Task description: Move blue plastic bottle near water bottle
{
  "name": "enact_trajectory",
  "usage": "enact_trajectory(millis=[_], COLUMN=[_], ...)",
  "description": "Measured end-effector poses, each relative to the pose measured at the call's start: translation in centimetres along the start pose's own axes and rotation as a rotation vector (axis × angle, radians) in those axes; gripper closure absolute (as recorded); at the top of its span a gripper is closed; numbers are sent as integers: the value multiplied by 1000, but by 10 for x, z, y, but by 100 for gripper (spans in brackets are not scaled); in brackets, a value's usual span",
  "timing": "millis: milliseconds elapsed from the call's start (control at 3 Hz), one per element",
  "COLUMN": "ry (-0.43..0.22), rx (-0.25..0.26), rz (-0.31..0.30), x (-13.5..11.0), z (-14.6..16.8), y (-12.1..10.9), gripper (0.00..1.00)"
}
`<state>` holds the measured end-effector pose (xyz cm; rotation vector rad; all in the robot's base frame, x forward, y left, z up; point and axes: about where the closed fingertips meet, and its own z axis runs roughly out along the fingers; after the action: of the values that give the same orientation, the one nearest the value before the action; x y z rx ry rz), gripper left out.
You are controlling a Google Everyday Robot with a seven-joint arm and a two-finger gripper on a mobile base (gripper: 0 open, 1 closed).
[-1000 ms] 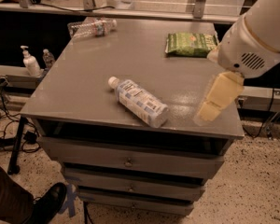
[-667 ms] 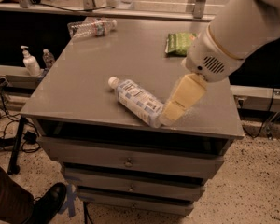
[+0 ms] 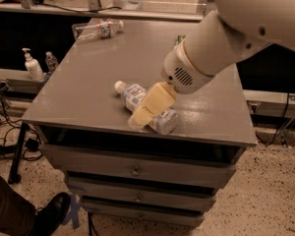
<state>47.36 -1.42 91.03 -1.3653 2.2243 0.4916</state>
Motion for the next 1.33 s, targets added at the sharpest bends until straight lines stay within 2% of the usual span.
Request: enact_trajectory(millis=[333,667,1000,1333], ry=[-37,-47,-23,6], rx=[65,145,197,207], rz=[-12,-22,-16,10], x=[-7,-3,8,19], z=[25,45,60,70], y=[0,-17,-35,-45], gripper=[0,0,0,16])
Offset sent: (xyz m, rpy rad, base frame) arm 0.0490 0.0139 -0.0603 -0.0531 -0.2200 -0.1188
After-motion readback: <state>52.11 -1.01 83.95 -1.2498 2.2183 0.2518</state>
